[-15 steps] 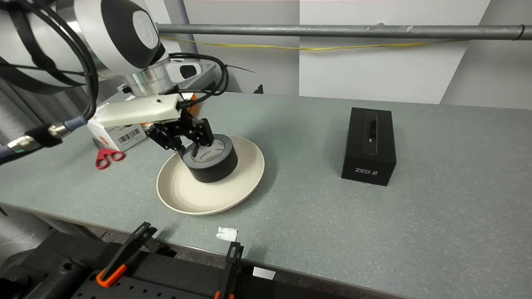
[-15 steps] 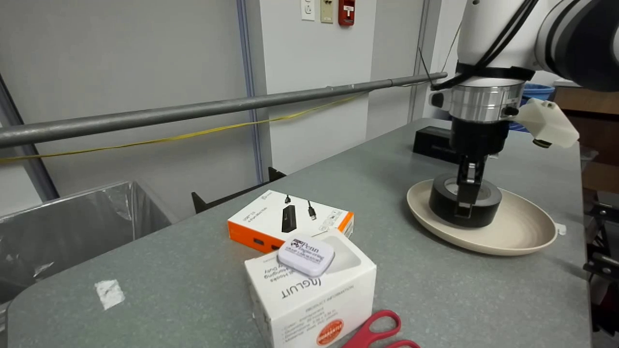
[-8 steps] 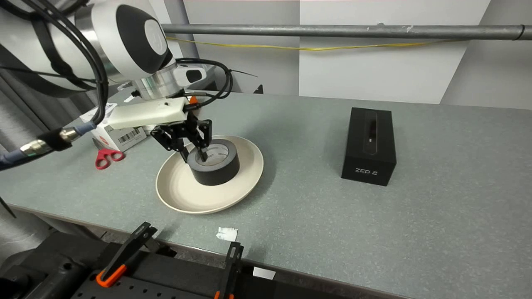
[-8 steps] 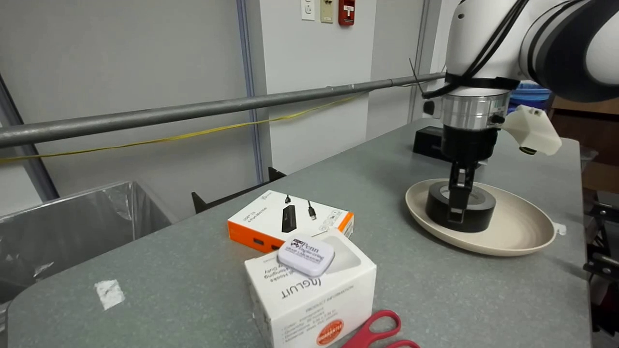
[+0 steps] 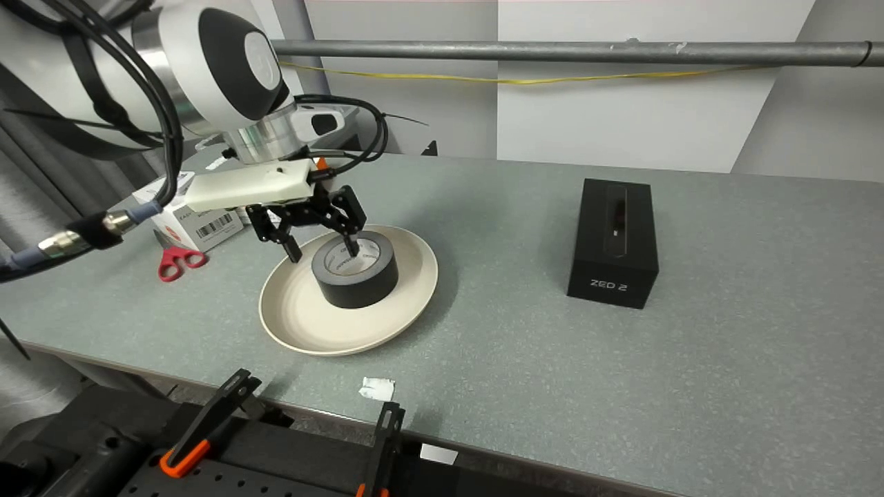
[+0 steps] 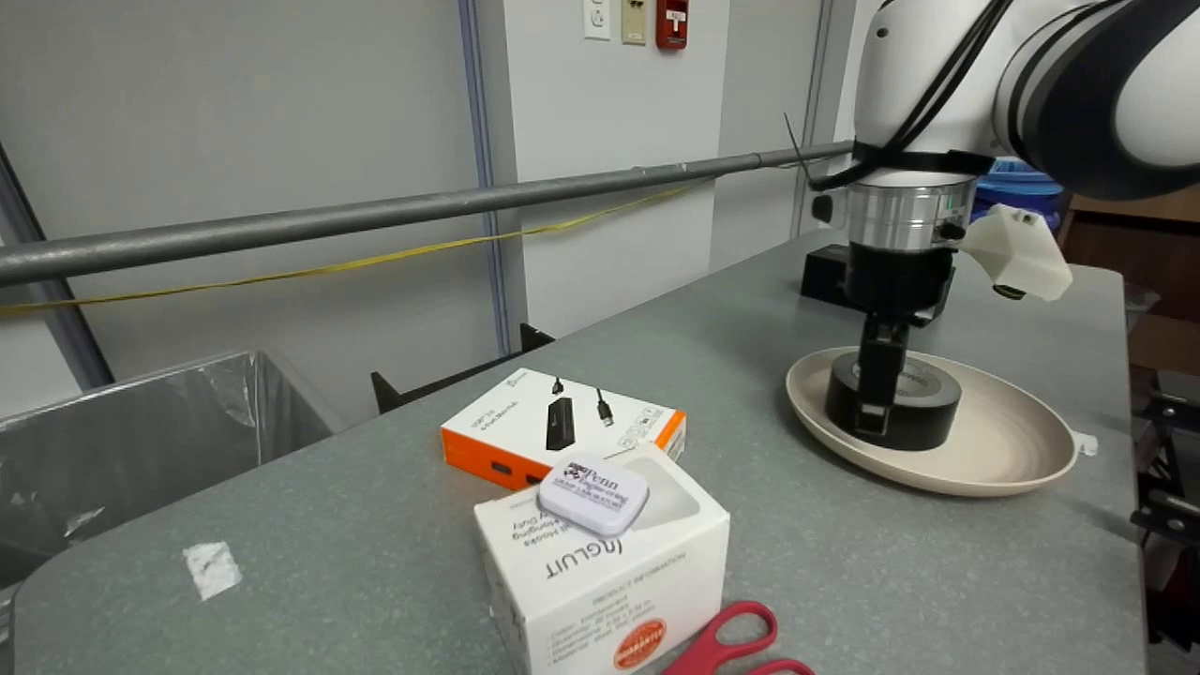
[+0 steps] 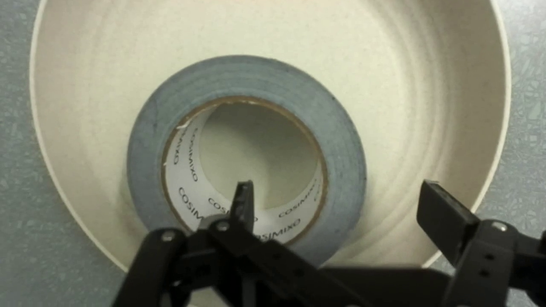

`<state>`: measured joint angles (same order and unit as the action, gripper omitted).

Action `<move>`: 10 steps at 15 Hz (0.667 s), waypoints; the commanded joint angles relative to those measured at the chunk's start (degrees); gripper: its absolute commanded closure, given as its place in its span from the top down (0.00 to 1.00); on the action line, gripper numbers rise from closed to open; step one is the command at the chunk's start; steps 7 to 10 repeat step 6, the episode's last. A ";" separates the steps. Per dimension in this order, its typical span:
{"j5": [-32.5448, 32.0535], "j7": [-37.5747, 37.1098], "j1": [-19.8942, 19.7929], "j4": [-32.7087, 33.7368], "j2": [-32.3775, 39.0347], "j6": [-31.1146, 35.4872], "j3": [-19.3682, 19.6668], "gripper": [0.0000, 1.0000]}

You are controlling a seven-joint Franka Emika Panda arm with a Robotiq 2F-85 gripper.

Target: Put the black masking tape on the white plate

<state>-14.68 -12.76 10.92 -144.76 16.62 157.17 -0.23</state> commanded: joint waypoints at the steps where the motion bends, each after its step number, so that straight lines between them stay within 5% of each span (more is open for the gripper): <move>1: 0.26 0.20 0.33 0.15 0.05 -0.08 0.26 1.00; 10: 0.27 0.18 0.43 0.53 0.47 -0.08 0.34 1.00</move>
